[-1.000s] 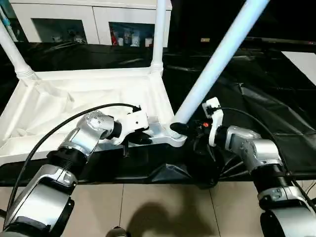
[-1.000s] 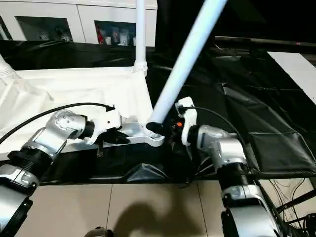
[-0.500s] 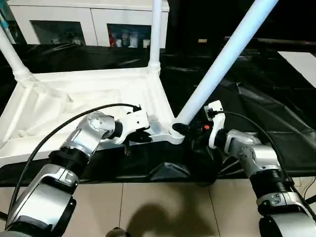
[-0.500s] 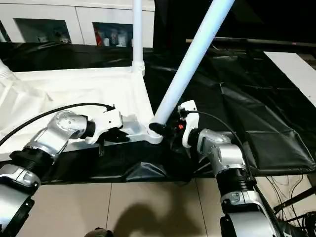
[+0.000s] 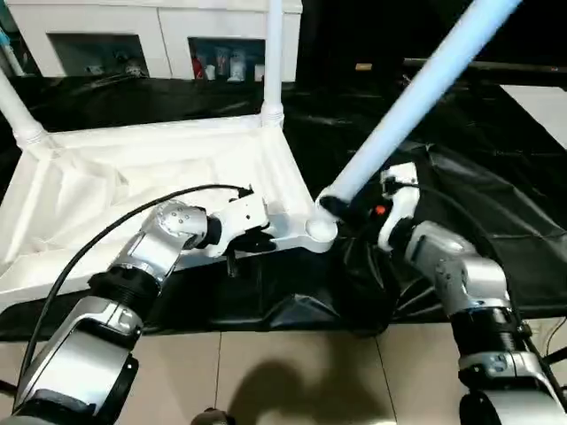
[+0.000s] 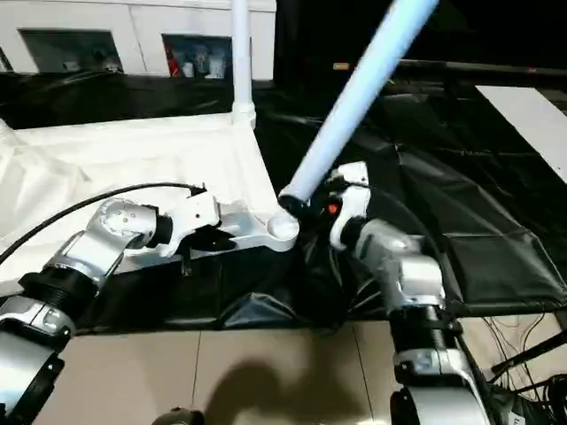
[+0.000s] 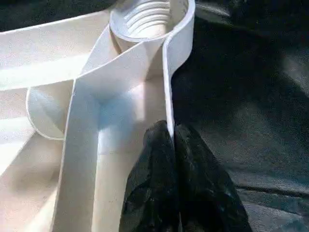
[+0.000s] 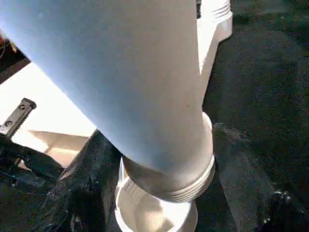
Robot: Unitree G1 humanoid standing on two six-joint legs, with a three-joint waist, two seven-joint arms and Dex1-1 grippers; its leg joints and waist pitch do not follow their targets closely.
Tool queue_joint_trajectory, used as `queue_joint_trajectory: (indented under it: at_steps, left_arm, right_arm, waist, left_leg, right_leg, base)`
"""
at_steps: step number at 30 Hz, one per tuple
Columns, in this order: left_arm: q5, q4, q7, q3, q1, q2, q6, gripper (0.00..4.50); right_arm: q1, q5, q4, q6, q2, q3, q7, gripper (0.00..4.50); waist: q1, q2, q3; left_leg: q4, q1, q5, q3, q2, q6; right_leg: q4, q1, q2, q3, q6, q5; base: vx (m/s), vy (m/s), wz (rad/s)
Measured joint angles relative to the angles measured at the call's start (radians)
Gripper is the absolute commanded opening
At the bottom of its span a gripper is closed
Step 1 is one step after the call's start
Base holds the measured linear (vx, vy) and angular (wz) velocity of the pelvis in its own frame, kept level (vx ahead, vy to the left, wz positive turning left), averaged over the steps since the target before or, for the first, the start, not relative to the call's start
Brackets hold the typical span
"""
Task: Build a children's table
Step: Rotate leg to tighten
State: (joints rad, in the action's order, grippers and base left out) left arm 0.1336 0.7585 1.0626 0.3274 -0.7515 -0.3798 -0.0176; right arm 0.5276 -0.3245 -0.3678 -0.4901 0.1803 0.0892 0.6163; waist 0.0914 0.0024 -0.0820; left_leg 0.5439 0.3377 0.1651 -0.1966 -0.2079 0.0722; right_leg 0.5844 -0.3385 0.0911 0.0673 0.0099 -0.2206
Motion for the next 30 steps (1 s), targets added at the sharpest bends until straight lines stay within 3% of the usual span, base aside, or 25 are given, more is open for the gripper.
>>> queue_joint_trajectory:
  at_steps: [4,8,11,12,13,14,15,16,17,18,19,20,21,22,23,24,25,26,27,28,29,30]
  left_arm:
    - [0.0,0.007,-0.002,0.0,0.0,0.001,0.0,0.0]
    - [0.0,0.007,-0.008,0.0,-0.002,0.001,-0.007,0.0]
    - [0.0,0.006,-0.007,-0.004,-0.008,-0.001,-0.018,0.0]
    - [-0.001,0.005,-0.007,-0.004,-0.01,-0.001,-0.023,0.0]
    - [-0.001,0.005,-0.006,-0.003,-0.014,0.001,-0.024,0.0]
    - [0.0,0.005,-0.005,0.003,-0.022,0.016,-0.025,0.0]
    - [-0.001,0.002,0.002,0.005,-0.025,0.024,-0.033,0.0]
    - [-0.005,0.0,0.005,0.002,-0.021,0.011,-0.041,0.0]
    - [-0.011,0.003,0.007,-0.005,-0.011,-0.01,-0.044,0.0]
    - [0.0,0.02,0.003,-0.008,-0.008,-0.033,-0.03,0.0]
    - [0.003,0.024,0.0,-0.013,-0.008,-0.046,-0.021,0.0]
    - [0.004,0.025,-0.008,-0.022,-0.013,-0.046,-0.015,0.0]
    - [0.003,0.026,-0.019,-0.029,-0.015,-0.024,-0.012,0.0]
    - [-0.001,0.023,-0.015,-0.022,-0.012,0.005,-0.013,0.0]
    - [-0.007,0.019,0.001,-0.008,-0.007,0.018,-0.022,0.0]
    - [-0.013,0.012,0.015,-0.001,-0.007,0.022,-0.031,0.0]
    - [-0.019,0.004,0.027,0.0,-0.007,0.022,-0.041,0.0]
    - [-0.025,-0.001,0.037,-0.001,-0.008,0.02,-0.05,0.0]
    - [-0.033,-0.001,0.053,-0.004,-0.005,0.012,-0.057,0.0]
    - [-0.04,-0.001,0.07,-0.004,-0.005,0.001,-0.058,0.0]
    - [-0.045,-0.001,0.093,-0.004,-0.002,-0.012,-0.056,0.0]
    - [-0.05,-0.001,0.116,-0.006,-0.002,-0.022,-0.053,0.0]
  right_arm:
    - [-0.007,0.0,0.013,-0.004,-0.004,0.0,-0.013,2.56]
    - [-0.007,0.004,0.016,-0.006,-0.004,-0.002,-0.029,2.56]
    - [-0.008,0.013,0.024,-0.006,-0.004,-0.01,-0.043,2.56]
    - [-0.012,0.018,0.034,-0.008,-0.003,-0.011,-0.045,2.56]
    - [-0.018,0.021,0.044,-0.008,0.002,-0.013,-0.047,2.56]
    - [-0.029,0.026,0.052,-0.007,0.013,-0.011,-0.053,2.56]
    - [-0.027,0.026,0.057,-0.007,0.016,-0.006,-0.063,2.56]
    - [-0.011,0.03,0.055,-0.009,0.009,-0.011,-0.069,2.56]
    - [0.003,0.029,0.058,-0.009,-0.026,-0.034,-0.07,2.56]
    - [-0.009,0.024,0.077,-0.01,-0.051,-0.062,-0.064,2.56]
    - [-0.02,0.02,0.097,-0.009,-0.046,-0.065,-0.061,2.56]
    - [-0.023,0.02,0.106,-0.008,-0.023,-0.051,-0.062,2.56]
    - [-0.045,0.022,0.107,-0.007,0.013,-0.024,-0.064,2.56]
    - [-0.063,0.026,0.091,-0.008,0.04,0.009,-0.071,2.56]
    - [-0.07,0.031,0.077,-0.011,0.047,0.024,-0.076,2.56]
    - [-0.07,0.033,0.08,-0.011,0.044,0.022,-0.077,2.56]
    - [-0.062,0.033,0.091,-0.011,0.031,0.016,-0.077,2.56]
    - [-0.061,0.032,0.105,-0.009,0.024,0.01,-0.076,2.56]
    - [-0.062,0.032,0.113,-0.01,0.011,-0.007,-0.075,2.56]
    - [-0.062,0.031,0.117,-0.01,-0.001,-0.023,-0.074,2.56]
    - [-0.064,0.028,0.122,-0.011,-0.01,-0.035,-0.074,2.56]
    - [-0.065,0.023,0.129,-0.011,-0.01,-0.04,-0.074,2.56]
  waist:
    - [-0.001,0.002,-0.001]
    - [0.002,0.004,0.001]
    - [0.001,0.004,0.003]
    - [0.002,0.003,0.004]
    - [-0.003,0.006,0.008]
    - [-0.009,0.014,0.012]
    - [-0.016,0.023,0.015]
    - [-0.031,0.019,0.017]
    - [-0.043,0.017,0.017]
    - [-0.055,0.014,0.019]
    - [-0.064,-0.004,0.024]
    - [-0.075,-0.035,0.026]
    - [-0.074,-0.051,0.021]
    - [-0.069,-0.049,0.022]
    - [-0.066,-0.047,0.023]
    - [-0.058,-0.045,0.025]
    - [-0.05,-0.036,0.026]
    - [-0.044,-0.016,0.024]
    - [-0.032,-0.005,0.023]
    - [-0.029,0.001,0.021]
    - [-0.031,0.002,0.021]
    - [-0.029,0.003,0.021]
  left_leg:
    - [-0.012,-0.026,0.007,-0.003,0.001,0.002]
    - [-0.011,-0.035,0.031,-0.001,0.003,-0.001]
    - [-0.002,-0.041,0.06,0.007,0.007,-0.003]
    - [0.01,-0.032,0.074,0.021,0.01,-0.013]
    - [0.033,-0.013,0.091,0.041,0.018,-0.051]
    - [0.079,0.016,0.122,0.066,0.019,-0.133]
    - [0.102,0.028,0.141,0.091,0.021,-0.176]
    - [0.098,0.017,0.15,0.132,0.033,-0.175]
    - [0.092,-0.009,0.153,0.161,0.045,-0.147]
    - [0.065,-0.057,0.158,0.192,0.061,-0.127]
    - [0.05,-0.079,0.161,0.19,0.079,-0.115]
    - [0.057,-0.091,0.173,0.172,0.106,-0.082]
    - [0.107,-0.081,0.188,0.148,0.113,-0.068]
    - [0.164,-0.053,0.172,0.142,0.114,-0.094]
    - [0.197,-0.023,0.149,0.132,0.122,-0.084]
    - [0.191,0.007,0.129,0.122,0.13,-0.068]
    - [0.161,0.051,0.111,0.113,0.128,-0.062]
    - [0.141,0.08,0.103,0.113,0.117,-0.05]
    - [0.162,0.098,0.09,0.109,0.087,-0.049]
    - [0.17,0.099,0.091,0.109,0.081,-0.05]
    - [0.169,0.098,0.089,0.105,0.081,-0.049]
    - [0.167,0.098,0.083,0.092,0.085,-0.049]
  right_leg:
    - [-0.014,0.029,-0.001,0.0,0.001,-0.014]
    - [-0.015,0.044,-0.004,-0.001,-0.005,-0.042]
    - [-0.006,0.056,-0.015,-0.014,0.001,-0.071]
    - [0.006,0.064,-0.018,-0.017,0.01,-0.08]
    - [-0.001,0.074,-0.018,-0.012,0.032,-0.093]
    - [-0.006,0.091,-0.023,-0.006,0.041,-0.109]
    - [-0.006,0.106,-0.033,0.01,0.045,-0.121]
    - [0.07,0.066,-0.021,0.026,0.06,-0.133]
    - [0.185,0.008,-0.014,0.028,0.079,-0.138]
    - [0.24,-0.053,-0.016,0.023,0.082,-0.137]
    - [0.208,-0.1,-0.011,-0.002,0.066,-0.122]
    - [0.117,-0.119,0.007,-0.038,0.024,-0.072]
    - [0.158,-0.126,0.008,-0.078,0.0,-0.041]
    - [0.155,-0.11,-0.012,-0.106,0.003,-0.051]
    - [0.14,-0.096,-0.026,-0.11,0.001,-0.045]
    - [0.132,-0.091,-0.041,-0.108,-0.004,-0.038]
    - [0.13,-0.091,-0.07,-0.106,-0.007,-0.033]
    - [0.135,-0.091,-0.092,-0.094,-0.009,-0.034]
    - [0.137,-0.091,-0.105,-0.069,-0.019,-0.03]
    - [0.146,-0.097,-0.102,-0.051,-0.028,-0.028]
    - [0.138,-0.105,-0.093,-0.051,-0.033,-0.029]
    - [0.126,-0.1,-0.07,-0.049,-0.026,-0.034]
  base:
    - [0.105,0.006,0.0]
    - [0.16,0.004,0.04]
    - [0.195,-0.01,0.11]
    - [0.205,-0.023,0.14]
    - [0.195,0.009,0.55]
    - [0.209,0.019,0.9]
    - [0.209,0.019,0.9]
    - [0.21,-0.088,0.43]
    - [0.064,-0.178,-0.24]
    - [0.064,-0.178,-0.24]
    - [-0.175,-0.148,-0.32]
    - [-0.157,-0.072,0.23]
    - [-0.157,-0.072,0.23]
    - [0.082,-0.018,0.55]
    - [0.093,-0.001,0.25]
    - [0.068,0.049,0.25]
    - [-0.135,0.099,0.05]
    - [-0.198,0.1,0.02]
    - [-0.173,0.049,0.01]
    - [-0.107,-0.004,-0.02]
    - [-0.08,0.008,0.04]
    - [-0.08,0.008,0.04]
